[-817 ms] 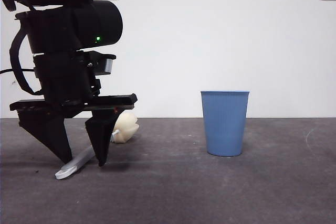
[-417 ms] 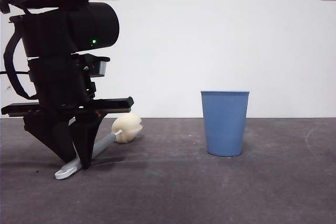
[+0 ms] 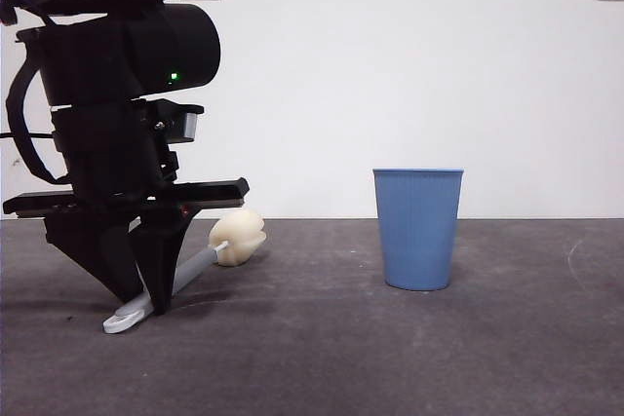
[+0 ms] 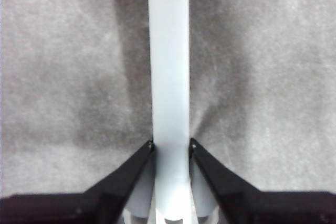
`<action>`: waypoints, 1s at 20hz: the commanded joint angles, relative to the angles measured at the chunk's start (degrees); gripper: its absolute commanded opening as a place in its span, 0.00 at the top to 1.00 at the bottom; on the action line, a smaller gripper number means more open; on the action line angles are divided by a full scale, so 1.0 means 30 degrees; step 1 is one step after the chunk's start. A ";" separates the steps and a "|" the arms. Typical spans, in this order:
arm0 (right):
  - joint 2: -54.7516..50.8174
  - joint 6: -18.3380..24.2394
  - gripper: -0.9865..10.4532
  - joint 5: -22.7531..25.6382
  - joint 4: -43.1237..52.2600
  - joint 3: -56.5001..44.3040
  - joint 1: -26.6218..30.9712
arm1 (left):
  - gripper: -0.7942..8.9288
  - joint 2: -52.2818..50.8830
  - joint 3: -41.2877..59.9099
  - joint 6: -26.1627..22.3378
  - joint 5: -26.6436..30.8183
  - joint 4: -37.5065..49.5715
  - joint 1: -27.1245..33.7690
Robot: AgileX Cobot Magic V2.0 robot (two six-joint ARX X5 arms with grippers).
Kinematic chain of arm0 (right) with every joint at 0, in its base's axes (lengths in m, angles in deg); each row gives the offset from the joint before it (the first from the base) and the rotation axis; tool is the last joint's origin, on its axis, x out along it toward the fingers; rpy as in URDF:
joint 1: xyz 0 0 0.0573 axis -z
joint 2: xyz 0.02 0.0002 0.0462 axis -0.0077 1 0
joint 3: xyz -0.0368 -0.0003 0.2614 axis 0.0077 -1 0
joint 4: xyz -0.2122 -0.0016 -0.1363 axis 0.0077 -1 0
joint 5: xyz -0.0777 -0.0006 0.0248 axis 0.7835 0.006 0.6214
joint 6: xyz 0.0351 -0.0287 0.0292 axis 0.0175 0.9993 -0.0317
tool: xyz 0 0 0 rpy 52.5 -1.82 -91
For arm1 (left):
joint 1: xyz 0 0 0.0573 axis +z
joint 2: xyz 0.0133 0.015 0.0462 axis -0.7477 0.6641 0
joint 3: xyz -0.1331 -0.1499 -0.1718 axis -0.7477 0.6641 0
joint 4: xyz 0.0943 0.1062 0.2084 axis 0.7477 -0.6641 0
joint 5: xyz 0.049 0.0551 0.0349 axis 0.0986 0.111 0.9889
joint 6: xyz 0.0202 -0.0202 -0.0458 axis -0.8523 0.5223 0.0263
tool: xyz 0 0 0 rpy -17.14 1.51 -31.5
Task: Pick up the cup brush,pick up the cup,insert the brush into the cup,clean the cup,put the cup brush back,put the cup back to the fixed position on the table
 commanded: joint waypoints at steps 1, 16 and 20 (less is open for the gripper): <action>-0.0022 -0.0087 0.42 0.0044 0.0058 0.0007 -0.0036 | 0.93 -0.0204 0.0393 -0.0146 -0.0415 -0.0226 -0.0036; 0.0022 0.0532 0.42 -0.0102 0.2164 -0.1137 -0.0714 | 0.93 -0.3854 0.0372 -0.2827 -0.0423 -0.1603 -0.0022; 0.0022 0.0219 0.42 -0.0087 0.5253 -0.4058 -0.1253 | 0.93 -0.7373 0.0372 -0.3993 -0.0444 -0.2630 -0.0022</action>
